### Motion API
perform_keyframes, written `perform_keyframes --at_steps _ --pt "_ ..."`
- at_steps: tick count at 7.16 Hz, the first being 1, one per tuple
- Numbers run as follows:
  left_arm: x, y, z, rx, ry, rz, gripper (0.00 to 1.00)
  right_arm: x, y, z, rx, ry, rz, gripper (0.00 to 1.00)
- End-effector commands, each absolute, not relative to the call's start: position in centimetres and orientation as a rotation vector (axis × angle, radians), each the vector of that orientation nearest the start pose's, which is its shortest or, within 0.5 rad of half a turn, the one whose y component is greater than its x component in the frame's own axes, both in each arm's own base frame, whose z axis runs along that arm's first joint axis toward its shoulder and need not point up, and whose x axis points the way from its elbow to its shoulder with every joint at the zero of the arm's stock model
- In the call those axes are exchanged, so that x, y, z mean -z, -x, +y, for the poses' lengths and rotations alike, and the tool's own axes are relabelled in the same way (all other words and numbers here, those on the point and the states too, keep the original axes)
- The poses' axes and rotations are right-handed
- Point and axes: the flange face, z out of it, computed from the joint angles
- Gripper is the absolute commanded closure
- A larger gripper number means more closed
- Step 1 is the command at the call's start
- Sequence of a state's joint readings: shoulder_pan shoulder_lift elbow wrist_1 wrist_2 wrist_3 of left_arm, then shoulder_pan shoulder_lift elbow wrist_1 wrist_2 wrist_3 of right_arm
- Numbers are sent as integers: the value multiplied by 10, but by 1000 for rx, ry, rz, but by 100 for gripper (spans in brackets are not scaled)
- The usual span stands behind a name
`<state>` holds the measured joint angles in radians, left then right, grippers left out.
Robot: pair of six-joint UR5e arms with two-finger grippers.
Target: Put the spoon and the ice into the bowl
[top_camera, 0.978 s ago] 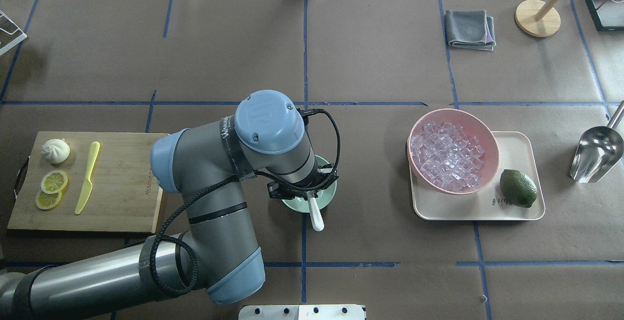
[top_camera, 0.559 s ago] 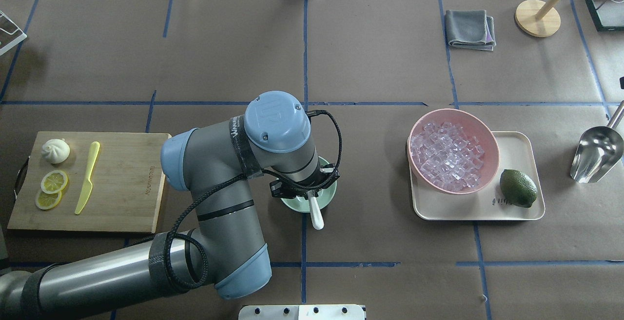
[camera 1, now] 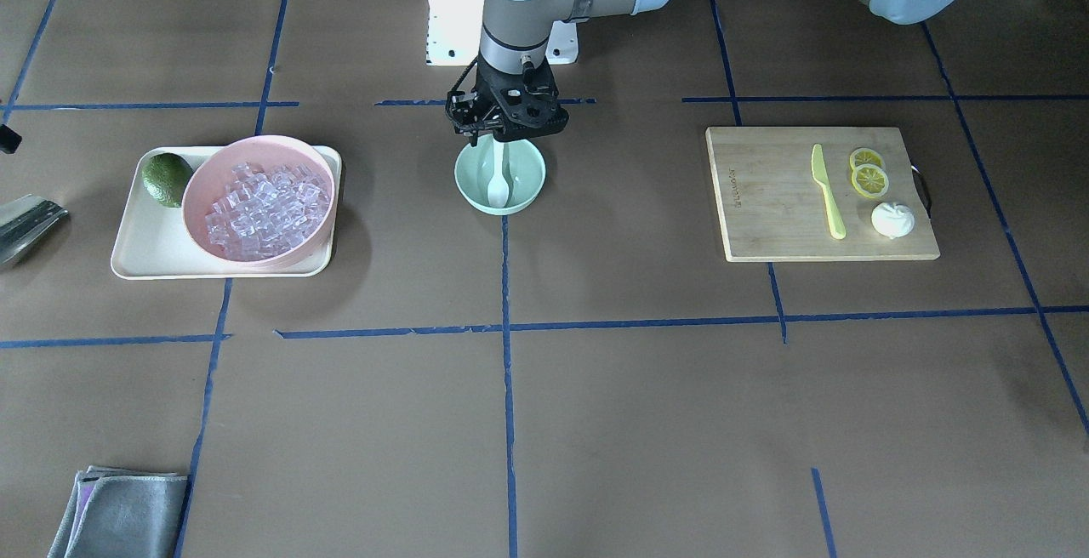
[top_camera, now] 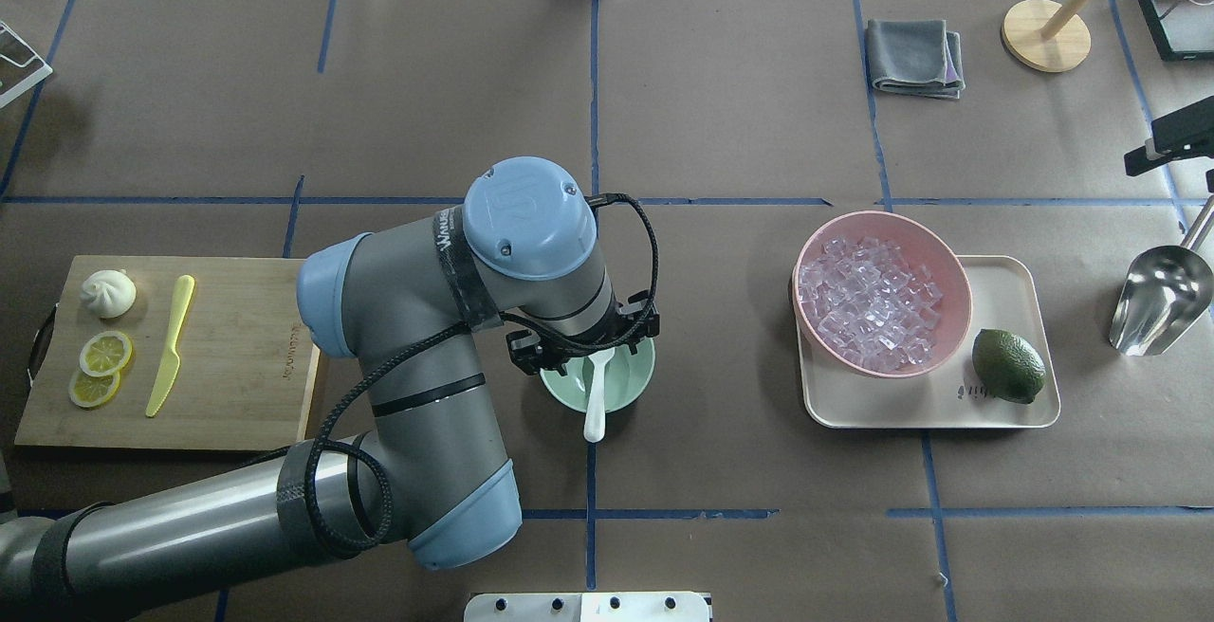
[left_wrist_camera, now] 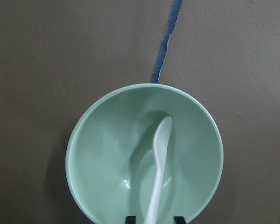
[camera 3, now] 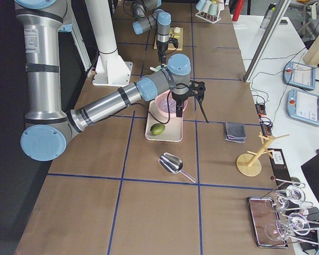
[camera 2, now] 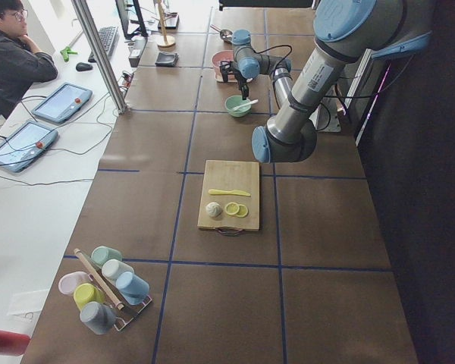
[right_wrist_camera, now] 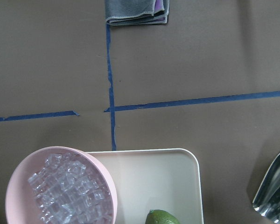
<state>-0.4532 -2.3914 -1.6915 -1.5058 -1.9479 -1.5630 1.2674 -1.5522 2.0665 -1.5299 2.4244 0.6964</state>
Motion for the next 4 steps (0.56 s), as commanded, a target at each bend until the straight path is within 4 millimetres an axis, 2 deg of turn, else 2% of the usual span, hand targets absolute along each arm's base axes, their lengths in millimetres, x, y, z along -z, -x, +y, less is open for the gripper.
perform_keyframes --at_steps 1,2,4 --pt "-112 -518 -394 185 97 850 0 -366 146 -469 -133 -37 -959 0" --pt "-118 -480 -394 154 67 823 0 -357 178 -464 -134 -73 -952 0" --pt "-154 -400 -389 119 8 802 0 -349 227 -447 -198 -82 -961 0"
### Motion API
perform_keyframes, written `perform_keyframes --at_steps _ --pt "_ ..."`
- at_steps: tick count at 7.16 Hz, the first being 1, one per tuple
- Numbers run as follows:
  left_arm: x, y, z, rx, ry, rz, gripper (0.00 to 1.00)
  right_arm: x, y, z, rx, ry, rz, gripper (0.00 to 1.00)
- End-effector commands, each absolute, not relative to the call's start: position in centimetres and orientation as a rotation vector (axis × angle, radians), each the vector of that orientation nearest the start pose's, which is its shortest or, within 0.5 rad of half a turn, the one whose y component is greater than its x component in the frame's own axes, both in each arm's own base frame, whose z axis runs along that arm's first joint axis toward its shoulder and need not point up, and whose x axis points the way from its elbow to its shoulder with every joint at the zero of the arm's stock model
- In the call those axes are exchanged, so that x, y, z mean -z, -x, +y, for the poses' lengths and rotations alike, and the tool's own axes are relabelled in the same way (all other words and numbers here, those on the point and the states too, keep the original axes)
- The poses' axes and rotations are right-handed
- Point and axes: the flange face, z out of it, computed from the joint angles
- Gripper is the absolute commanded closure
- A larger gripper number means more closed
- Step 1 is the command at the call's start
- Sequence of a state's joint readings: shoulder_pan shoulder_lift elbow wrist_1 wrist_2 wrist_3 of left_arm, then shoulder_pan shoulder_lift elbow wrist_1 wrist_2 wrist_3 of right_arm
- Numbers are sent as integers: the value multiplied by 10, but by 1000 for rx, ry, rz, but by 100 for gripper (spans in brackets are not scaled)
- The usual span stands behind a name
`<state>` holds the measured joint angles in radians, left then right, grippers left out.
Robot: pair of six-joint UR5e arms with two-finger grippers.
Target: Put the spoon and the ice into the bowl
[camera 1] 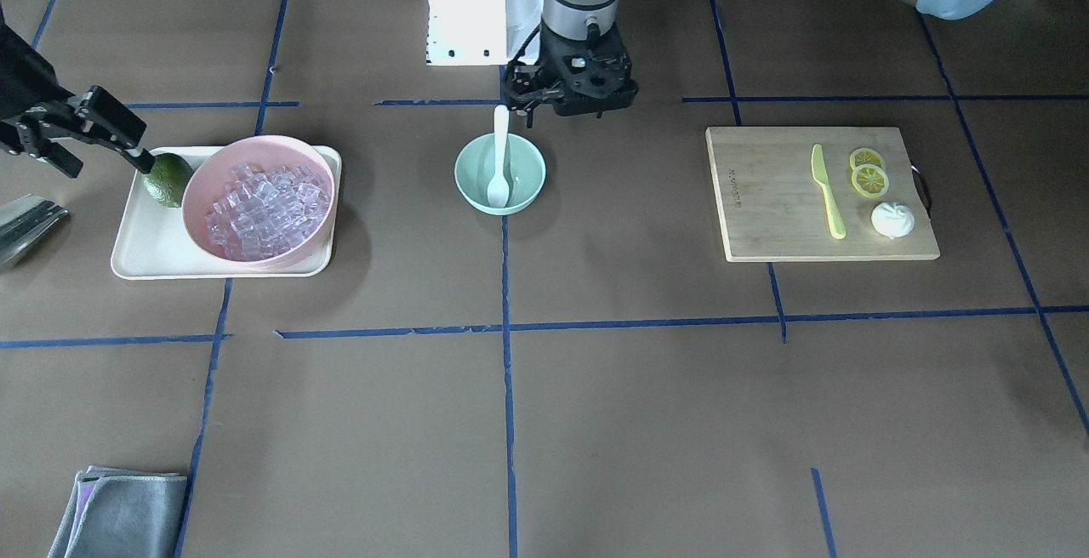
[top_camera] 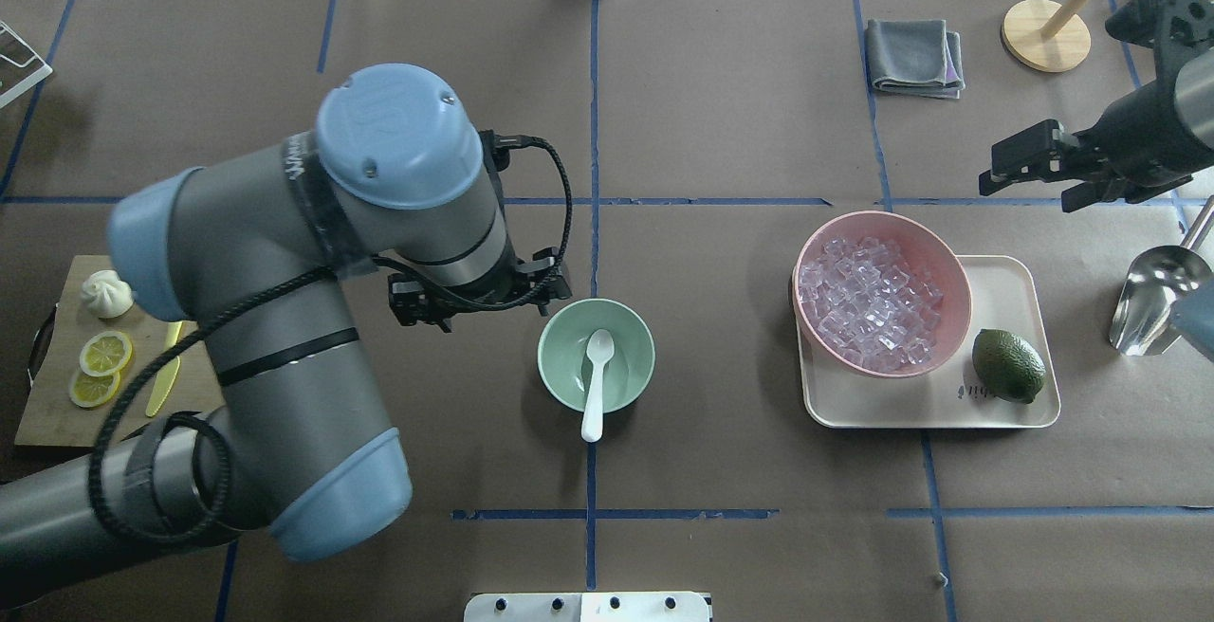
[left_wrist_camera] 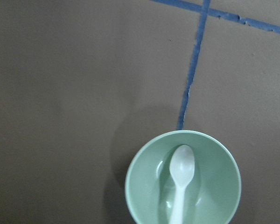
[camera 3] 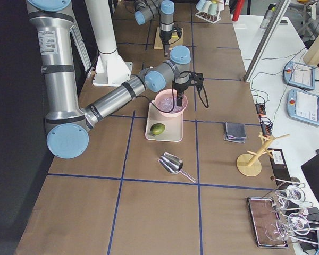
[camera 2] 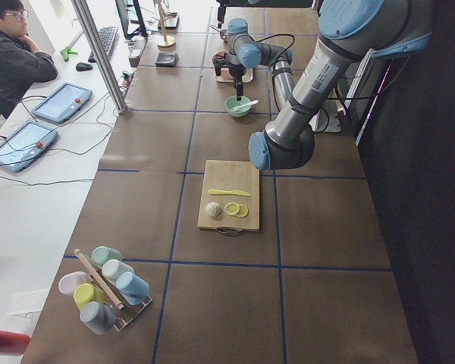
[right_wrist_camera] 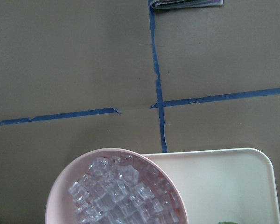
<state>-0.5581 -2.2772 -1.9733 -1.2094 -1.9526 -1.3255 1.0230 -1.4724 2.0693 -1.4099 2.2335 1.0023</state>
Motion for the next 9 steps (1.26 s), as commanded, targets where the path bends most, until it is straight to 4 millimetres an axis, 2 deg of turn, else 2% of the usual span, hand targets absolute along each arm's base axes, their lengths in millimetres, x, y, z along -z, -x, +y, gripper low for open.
perform_keyframes --at_steps 1,3,5,6,7,9 --pt "-165 -370 -397 89 -24 771 0 -351 251 -438 -246 -66 -934 0" --pt "-178 -311 -411 36 -62 734 0 -357 299 -415 -314 -30 -892 0" --pt "-186 -262 -436 3 -74 725 0 -365 324 -404 -345 26 -875 0" --pt "-203 -241 -443 -27 -76 695 0 -366 336 -408 -341 23 -867 0" --pt "-215 -223 -443 -32 -72 694 0 -372 340 -410 -344 29 -854 0" --pt "-222 -215 -439 -32 -72 690 0 -380 349 -415 -348 40 -837 2"
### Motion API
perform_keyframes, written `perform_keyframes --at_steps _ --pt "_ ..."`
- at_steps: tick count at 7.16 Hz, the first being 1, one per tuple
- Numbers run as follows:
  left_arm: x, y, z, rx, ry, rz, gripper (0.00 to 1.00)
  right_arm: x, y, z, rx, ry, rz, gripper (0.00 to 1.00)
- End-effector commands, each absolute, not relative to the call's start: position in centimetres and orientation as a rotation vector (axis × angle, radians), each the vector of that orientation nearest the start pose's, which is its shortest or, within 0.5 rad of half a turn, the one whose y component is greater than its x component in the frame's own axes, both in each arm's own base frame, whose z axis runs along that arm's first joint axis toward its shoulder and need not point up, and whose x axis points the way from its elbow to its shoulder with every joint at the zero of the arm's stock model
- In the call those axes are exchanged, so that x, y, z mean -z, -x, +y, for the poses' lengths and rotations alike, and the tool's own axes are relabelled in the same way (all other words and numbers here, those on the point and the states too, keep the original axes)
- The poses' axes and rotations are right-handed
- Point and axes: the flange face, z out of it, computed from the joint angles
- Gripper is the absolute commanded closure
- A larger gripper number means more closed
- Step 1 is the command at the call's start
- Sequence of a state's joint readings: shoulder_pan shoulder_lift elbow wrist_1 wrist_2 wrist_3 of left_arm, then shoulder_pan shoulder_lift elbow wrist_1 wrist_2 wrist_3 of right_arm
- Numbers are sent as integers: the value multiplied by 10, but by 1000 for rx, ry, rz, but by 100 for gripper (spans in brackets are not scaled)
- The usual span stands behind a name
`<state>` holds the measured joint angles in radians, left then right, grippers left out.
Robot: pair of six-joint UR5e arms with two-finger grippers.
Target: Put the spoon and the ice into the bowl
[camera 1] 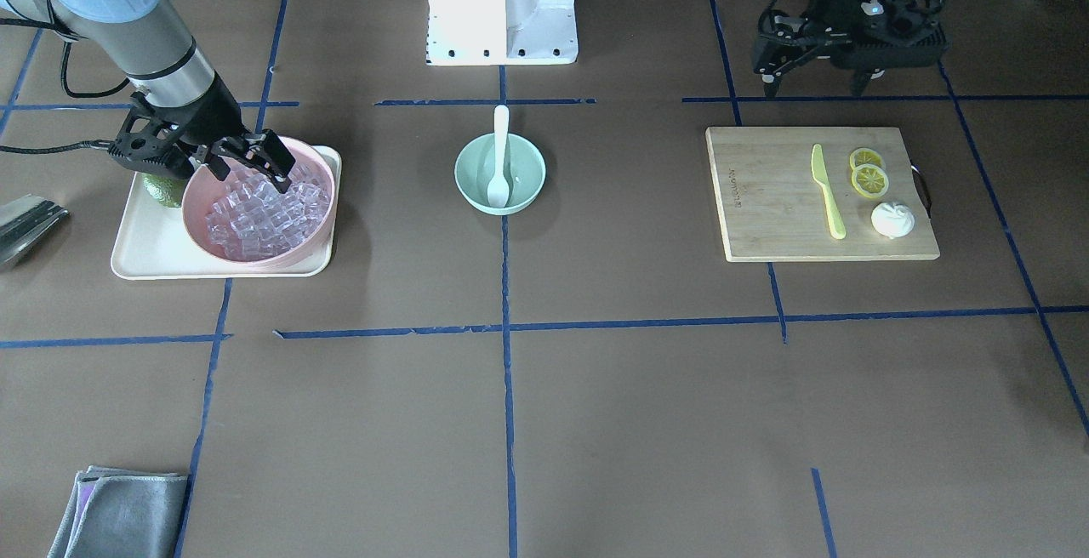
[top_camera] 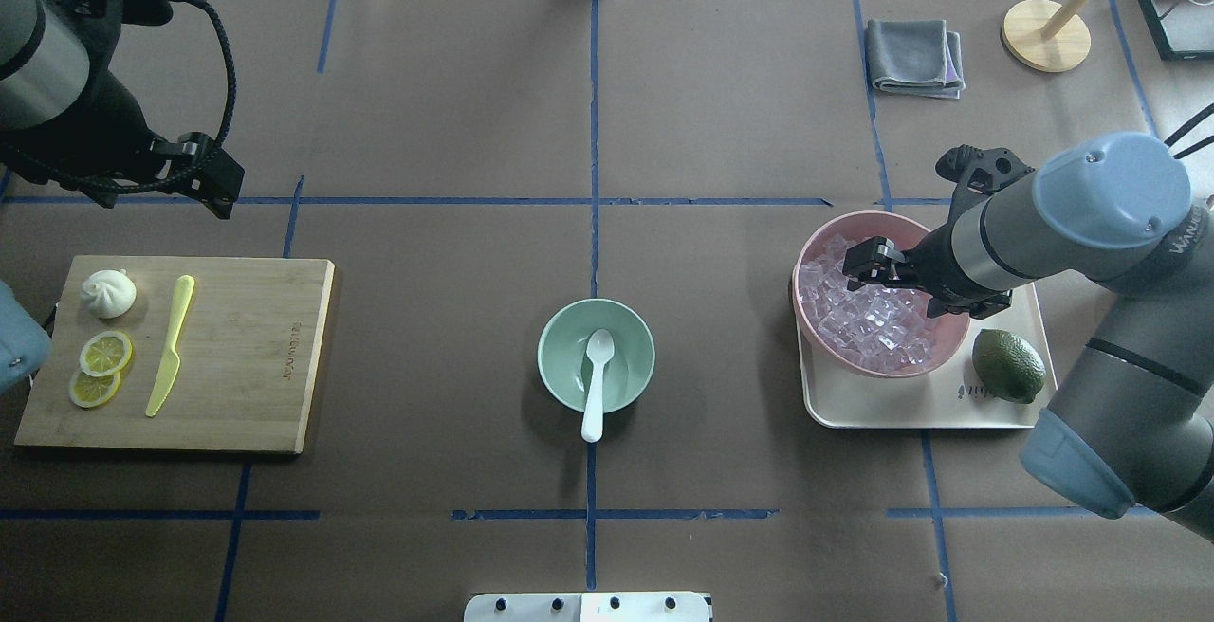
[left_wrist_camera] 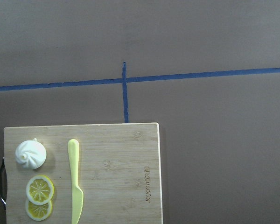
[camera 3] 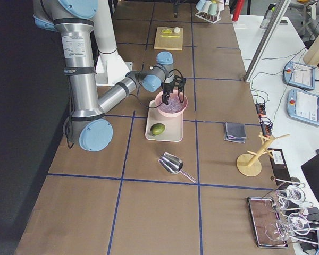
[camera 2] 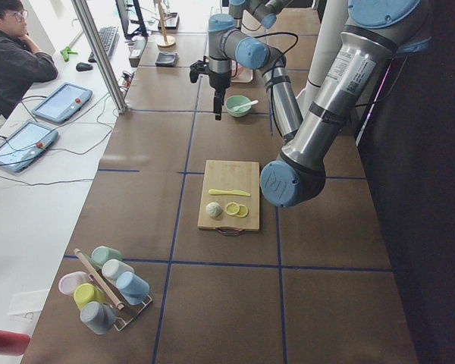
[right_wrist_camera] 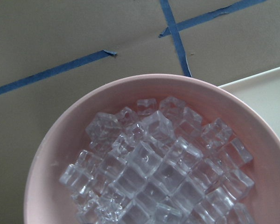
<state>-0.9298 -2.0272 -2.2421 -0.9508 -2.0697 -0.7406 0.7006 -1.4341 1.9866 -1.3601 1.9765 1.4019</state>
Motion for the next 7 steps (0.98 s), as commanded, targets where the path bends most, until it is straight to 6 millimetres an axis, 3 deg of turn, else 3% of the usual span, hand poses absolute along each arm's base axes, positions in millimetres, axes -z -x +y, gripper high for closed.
perform_keyframes --at_steps 1,3,7 --pt "-222 -216 -438 -33 -72 690 0 -386 357 -421 -350 48 -824 2" --pt "-224 -215 -438 -32 -70 687 0 -389 359 -420 -349 57 -815 11" --pt "-226 -213 -435 -30 -70 686 0 -387 357 -418 -346 63 -821 11"
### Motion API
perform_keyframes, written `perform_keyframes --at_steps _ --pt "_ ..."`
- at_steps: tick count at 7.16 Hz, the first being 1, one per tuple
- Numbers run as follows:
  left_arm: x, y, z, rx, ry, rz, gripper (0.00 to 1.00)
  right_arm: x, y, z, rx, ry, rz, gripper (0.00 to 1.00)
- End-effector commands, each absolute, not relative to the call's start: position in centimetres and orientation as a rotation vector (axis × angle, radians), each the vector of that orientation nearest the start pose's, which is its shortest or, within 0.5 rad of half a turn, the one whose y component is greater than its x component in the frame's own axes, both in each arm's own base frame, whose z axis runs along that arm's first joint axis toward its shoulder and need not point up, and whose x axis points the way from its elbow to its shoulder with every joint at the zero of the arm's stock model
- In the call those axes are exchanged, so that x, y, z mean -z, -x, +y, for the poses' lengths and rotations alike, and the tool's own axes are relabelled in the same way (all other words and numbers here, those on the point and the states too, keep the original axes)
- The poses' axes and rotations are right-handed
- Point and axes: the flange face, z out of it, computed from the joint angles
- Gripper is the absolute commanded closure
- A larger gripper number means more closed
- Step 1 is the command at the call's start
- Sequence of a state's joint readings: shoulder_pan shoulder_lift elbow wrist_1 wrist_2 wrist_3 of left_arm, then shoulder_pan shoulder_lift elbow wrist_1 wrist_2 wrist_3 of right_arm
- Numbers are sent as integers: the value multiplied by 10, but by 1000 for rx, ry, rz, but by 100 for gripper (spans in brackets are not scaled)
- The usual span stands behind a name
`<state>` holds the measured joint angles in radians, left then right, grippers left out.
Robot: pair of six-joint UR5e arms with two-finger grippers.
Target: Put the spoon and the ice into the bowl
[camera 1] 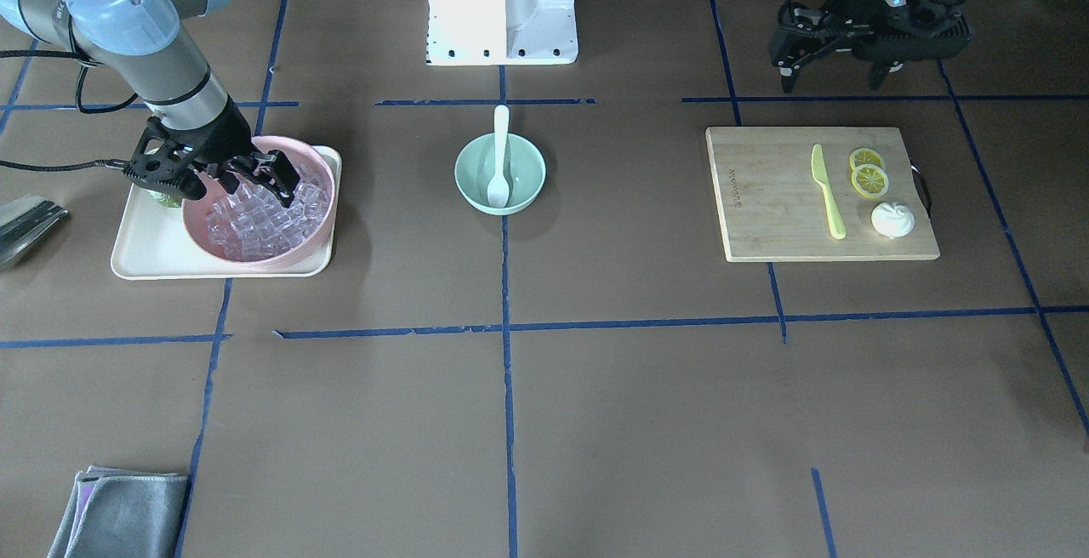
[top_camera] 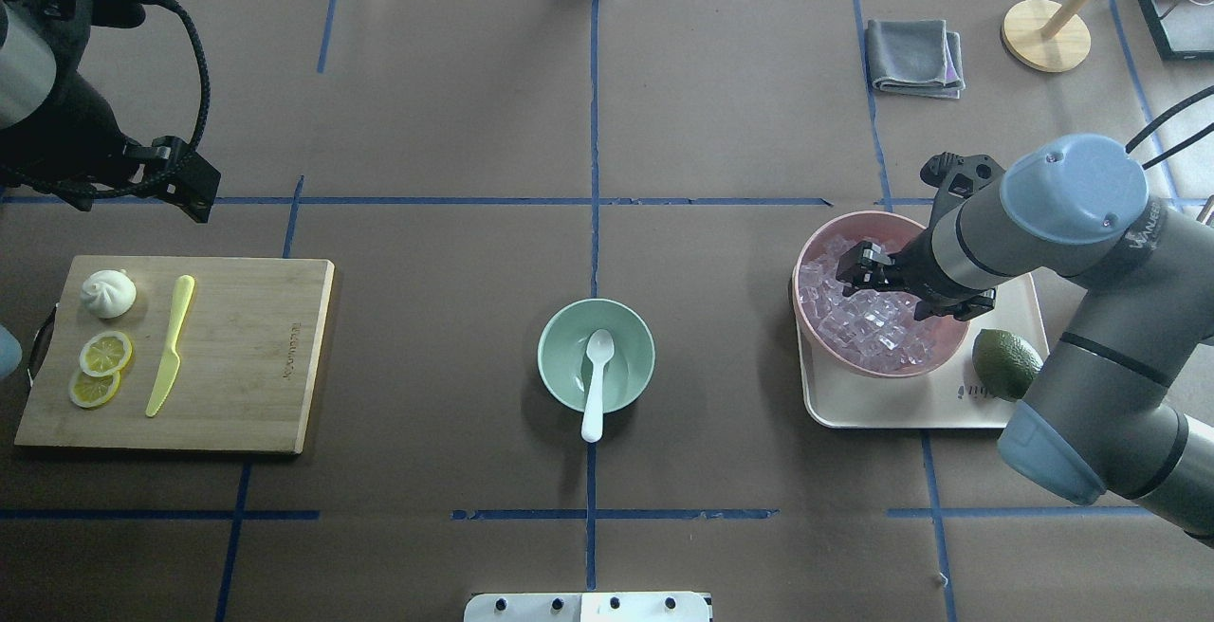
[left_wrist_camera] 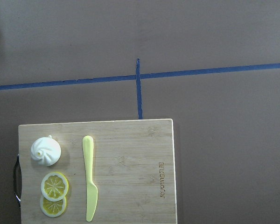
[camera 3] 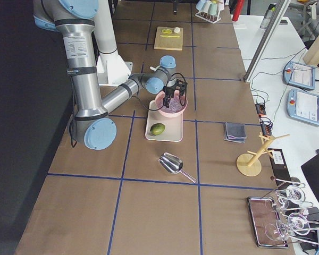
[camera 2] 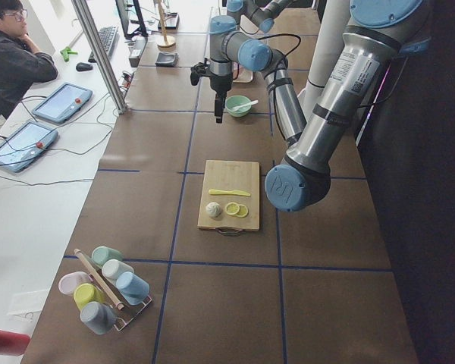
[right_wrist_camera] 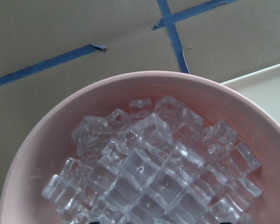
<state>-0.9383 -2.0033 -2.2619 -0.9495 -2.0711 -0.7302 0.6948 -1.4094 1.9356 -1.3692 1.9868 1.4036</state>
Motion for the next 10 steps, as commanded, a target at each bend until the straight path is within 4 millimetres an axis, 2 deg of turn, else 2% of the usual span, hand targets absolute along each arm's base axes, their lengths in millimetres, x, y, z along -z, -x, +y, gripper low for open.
perform_keyframes --at_steps 1,5,6,7,8,9,10 --pt "-226 -213 -435 -31 -69 686 0 -389 360 -416 -341 69 -815 11" --pt "-226 -213 -435 -30 -70 686 0 -395 369 -407 -322 84 -803 11" --pt "-225 -212 -435 -31 -70 688 0 -392 368 -407 -322 83 -808 16" --pt "-225 -212 -435 -31 -70 688 0 -394 366 -407 -325 84 -805 37" --pt "-225 -212 -434 -31 -71 689 0 -392 366 -406 -328 89 -796 66" --pt "-223 -212 -433 -33 -74 693 0 -387 363 -405 -331 94 -786 86" --pt "-222 -211 -432 -33 -73 698 0 -380 358 -404 -335 94 -782 99"
